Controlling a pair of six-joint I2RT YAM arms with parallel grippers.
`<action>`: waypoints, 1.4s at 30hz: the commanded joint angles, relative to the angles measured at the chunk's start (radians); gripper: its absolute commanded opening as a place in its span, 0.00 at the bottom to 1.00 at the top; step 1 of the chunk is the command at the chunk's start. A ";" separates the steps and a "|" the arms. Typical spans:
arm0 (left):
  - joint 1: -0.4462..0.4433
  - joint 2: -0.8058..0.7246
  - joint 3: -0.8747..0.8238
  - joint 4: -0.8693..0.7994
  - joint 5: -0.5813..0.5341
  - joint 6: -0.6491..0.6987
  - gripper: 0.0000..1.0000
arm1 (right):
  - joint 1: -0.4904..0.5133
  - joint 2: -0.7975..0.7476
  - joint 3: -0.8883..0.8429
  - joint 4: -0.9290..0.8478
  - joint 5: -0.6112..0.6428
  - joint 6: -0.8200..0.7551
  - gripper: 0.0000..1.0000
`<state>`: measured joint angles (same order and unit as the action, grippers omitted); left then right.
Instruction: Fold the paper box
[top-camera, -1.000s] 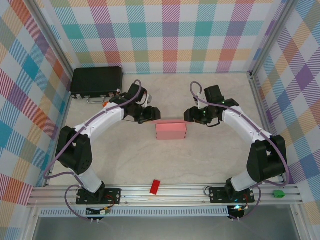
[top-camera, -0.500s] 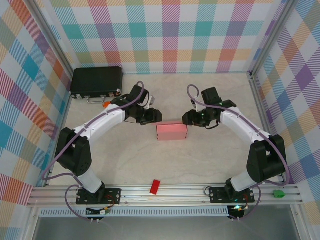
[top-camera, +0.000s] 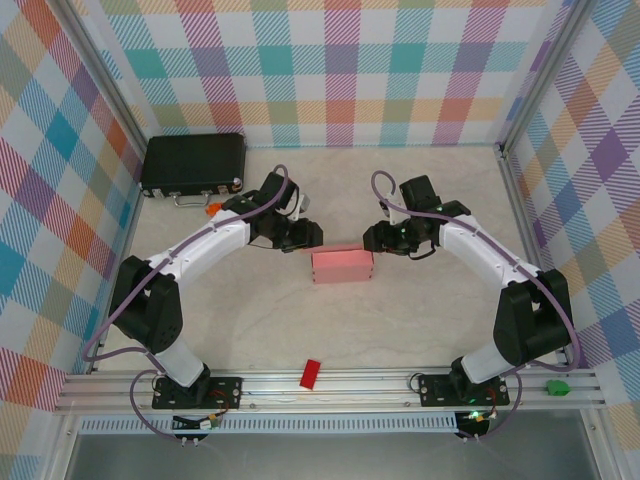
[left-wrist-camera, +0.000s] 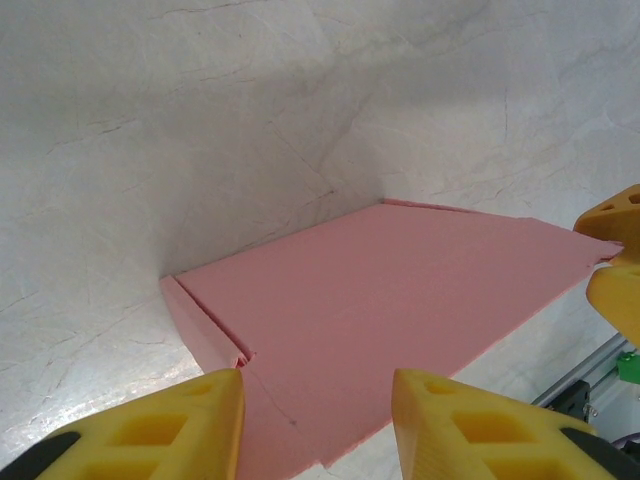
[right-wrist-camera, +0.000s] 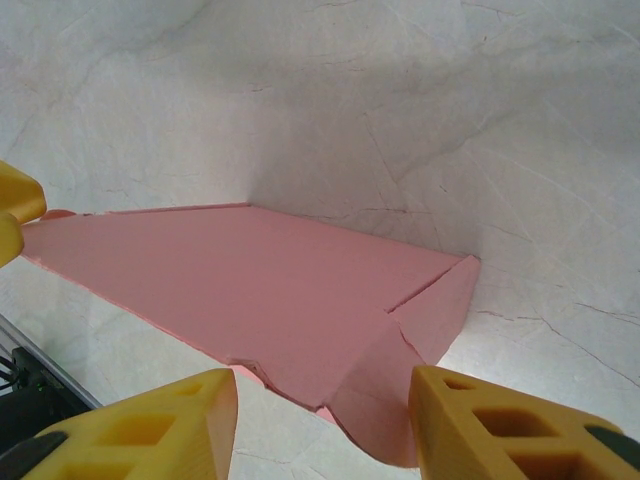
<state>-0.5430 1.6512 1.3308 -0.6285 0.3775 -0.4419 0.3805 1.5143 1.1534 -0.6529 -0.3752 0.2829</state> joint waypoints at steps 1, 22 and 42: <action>-0.012 -0.035 -0.009 -0.022 0.017 -0.017 0.42 | 0.009 -0.003 -0.004 -0.015 0.002 0.004 0.49; -0.013 -0.064 -0.032 -0.074 -0.064 0.012 0.54 | 0.012 -0.013 0.008 -0.054 0.039 -0.019 0.50; -0.014 -0.103 -0.067 0.042 -0.132 0.062 0.57 | 0.012 -0.013 0.011 -0.050 0.048 -0.008 0.49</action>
<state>-0.5488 1.5139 1.2720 -0.6281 0.1997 -0.4088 0.3870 1.5139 1.1534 -0.6834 -0.3222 0.2756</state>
